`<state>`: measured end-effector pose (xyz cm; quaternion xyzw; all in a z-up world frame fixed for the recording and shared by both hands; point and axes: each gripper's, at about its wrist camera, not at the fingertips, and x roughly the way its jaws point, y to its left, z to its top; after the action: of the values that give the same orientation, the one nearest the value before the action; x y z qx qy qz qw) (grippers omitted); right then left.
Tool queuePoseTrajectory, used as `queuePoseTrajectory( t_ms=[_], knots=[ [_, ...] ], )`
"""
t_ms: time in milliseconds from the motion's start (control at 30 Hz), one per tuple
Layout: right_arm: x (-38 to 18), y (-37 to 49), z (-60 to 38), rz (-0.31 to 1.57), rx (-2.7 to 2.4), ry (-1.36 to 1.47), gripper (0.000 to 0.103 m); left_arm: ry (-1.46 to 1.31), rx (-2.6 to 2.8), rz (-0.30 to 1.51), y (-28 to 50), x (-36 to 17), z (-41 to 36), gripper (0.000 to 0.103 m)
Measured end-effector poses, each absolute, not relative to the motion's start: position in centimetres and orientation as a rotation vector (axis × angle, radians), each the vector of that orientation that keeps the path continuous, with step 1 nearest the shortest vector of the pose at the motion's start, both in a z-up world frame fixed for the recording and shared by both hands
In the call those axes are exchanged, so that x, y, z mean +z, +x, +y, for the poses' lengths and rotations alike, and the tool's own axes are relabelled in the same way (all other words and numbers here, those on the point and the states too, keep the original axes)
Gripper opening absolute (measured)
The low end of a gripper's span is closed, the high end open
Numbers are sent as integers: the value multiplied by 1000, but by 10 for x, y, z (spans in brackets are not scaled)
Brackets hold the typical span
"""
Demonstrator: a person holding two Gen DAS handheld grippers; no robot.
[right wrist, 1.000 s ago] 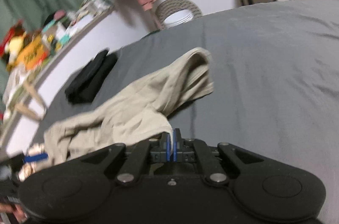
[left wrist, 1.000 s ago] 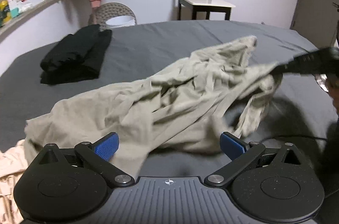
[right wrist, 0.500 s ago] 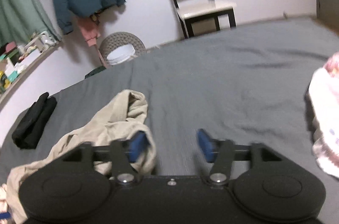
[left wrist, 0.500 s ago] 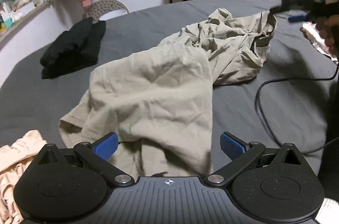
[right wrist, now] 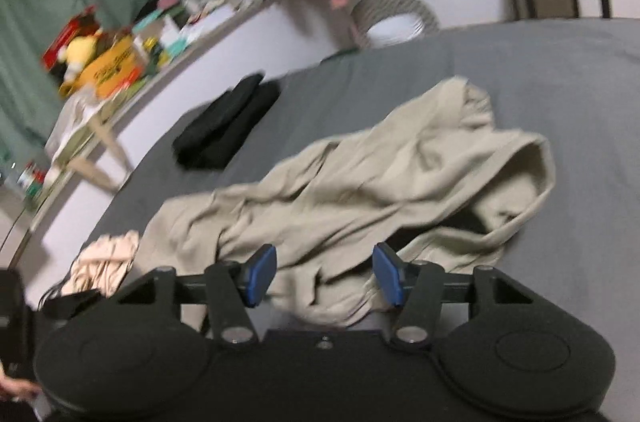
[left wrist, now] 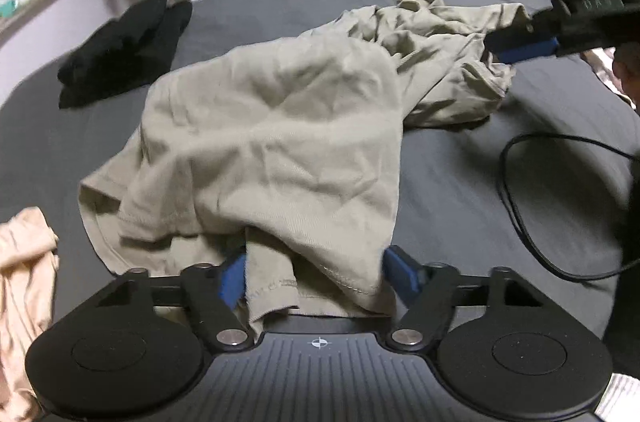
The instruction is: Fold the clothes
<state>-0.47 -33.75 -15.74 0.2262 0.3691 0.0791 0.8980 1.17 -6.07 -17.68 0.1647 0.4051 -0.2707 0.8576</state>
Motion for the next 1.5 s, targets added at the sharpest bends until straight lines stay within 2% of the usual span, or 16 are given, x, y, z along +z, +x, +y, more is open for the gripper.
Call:
queuePoseTrajectory(
  t_ms=[133,233,300,433,667,867,1067,1233,1367,1400,1467,1500],
  knots=[
    [-167,6,-328,811,216,468,51,326,-554,841,14,-175,-58,40],
    [-168,1,-317,835,240,419,34,248,-530,844,25,-170,-49,24],
    [-171,-5,-310,868,248,379,7,199,-481,827,32,-164,-41,19],
    [-168,-14,-315,849,231,377,5,111,-373,790,48,-150,-23,19],
    [-166,-25,-357,802,200,618,5,43,-233,747,93,-120,-2,19],
    [-165,-29,-394,764,176,734,5,144,-164,750,131,-108,3,19],
    [-171,-31,-423,779,123,778,5,177,-111,807,156,-119,9,19],
    [-180,-26,-424,829,127,796,5,85,-144,830,150,-132,18,19],
    [-183,-24,-422,847,133,814,15,-7,-182,814,128,-131,26,19],
    [-182,-25,-422,844,133,813,22,-15,-188,816,122,-129,26,20],
    [-177,-27,-421,828,131,798,33,-20,-215,807,108,-124,25,28],
    [-174,-27,-419,817,134,788,39,-20,-233,797,100,-120,24,37]
  ],
)
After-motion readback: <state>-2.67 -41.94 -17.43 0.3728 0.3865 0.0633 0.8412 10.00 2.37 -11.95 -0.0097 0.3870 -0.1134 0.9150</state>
